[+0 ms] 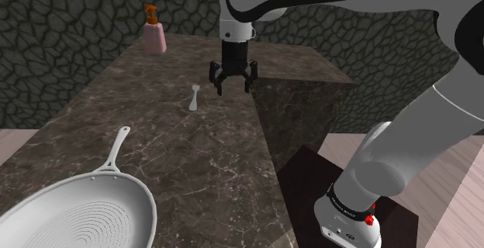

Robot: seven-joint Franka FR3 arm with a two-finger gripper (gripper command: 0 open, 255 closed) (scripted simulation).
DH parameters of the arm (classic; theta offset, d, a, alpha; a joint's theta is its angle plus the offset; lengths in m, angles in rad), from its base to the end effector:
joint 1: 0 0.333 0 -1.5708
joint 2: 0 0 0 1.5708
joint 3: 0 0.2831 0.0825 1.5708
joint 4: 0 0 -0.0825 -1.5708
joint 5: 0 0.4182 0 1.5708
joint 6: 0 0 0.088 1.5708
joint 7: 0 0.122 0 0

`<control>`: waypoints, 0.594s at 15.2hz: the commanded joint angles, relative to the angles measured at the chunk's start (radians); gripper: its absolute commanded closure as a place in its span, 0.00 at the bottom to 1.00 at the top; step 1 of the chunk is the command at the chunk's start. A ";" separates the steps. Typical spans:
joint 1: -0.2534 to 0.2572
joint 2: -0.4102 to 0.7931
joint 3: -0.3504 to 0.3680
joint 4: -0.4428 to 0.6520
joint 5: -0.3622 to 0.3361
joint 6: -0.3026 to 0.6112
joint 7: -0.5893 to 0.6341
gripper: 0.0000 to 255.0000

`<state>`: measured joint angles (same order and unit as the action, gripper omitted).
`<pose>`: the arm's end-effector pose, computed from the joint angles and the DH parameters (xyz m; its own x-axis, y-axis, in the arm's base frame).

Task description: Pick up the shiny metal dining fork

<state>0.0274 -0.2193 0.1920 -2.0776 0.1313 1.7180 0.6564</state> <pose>0.4983 0.1283 0.4529 0.8771 -0.4510 -0.1654 -0.4540 -0.8908 0.0212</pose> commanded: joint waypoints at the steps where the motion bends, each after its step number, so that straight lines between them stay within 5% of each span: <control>1: 0.002 0.074 0.016 0.067 -0.001 0.019 0.058 0.00; 9: 0.023 0.371 0.042 0.384 -0.041 0.043 0.262 0.00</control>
<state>0.0475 0.1163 0.2338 -1.7385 0.0965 1.7645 0.8936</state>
